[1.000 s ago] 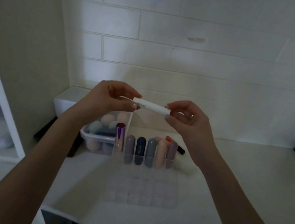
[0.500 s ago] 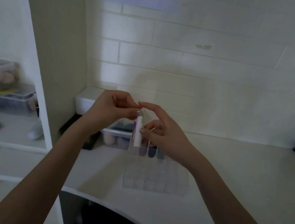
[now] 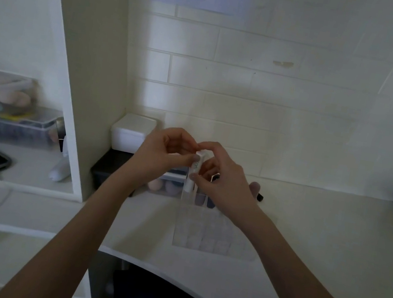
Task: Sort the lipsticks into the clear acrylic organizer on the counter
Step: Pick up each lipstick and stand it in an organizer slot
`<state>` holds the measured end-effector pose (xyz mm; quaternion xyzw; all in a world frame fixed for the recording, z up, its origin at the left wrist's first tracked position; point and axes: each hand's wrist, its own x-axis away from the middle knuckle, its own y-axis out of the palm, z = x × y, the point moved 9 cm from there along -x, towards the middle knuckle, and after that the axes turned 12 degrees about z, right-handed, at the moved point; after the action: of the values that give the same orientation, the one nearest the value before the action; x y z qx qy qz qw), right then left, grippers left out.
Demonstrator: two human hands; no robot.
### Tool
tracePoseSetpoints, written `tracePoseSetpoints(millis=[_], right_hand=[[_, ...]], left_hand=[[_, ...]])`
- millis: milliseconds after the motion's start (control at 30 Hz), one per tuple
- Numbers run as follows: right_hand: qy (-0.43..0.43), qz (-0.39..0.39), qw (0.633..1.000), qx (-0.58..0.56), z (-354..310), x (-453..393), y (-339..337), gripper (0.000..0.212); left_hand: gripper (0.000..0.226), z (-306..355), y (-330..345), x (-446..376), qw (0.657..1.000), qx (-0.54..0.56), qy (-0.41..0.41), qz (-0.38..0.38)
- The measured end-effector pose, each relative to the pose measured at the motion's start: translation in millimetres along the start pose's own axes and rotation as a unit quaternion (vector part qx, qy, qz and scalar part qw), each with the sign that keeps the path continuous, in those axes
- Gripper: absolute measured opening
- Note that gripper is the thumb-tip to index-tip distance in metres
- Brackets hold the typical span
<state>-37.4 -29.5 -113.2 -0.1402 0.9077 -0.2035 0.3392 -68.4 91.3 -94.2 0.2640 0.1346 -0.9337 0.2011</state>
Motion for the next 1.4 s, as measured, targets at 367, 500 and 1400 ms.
tracePoseSetpoints(millis=[367,500,1400], right_hand=[[-0.001,-0.033,0.997,0.072,-1.8,12.6,3.4,0.036],[0.001,-0.051,0.985,0.166,11.5,20.4,14.7,0.044],[0.140,0.026,0.970,0.196,181.7,-26.3,-91.4,0.030]], left_hand=[[0.023,15.8,-3.3,17.7,0.990,-0.114,0.085,-0.001],[0.025,-0.4,-2.1,23.4,0.987,-0.147,0.064,-0.017],[0.018,-61.1,32.6,-50.3,0.952,-0.293,0.018,-0.089]])
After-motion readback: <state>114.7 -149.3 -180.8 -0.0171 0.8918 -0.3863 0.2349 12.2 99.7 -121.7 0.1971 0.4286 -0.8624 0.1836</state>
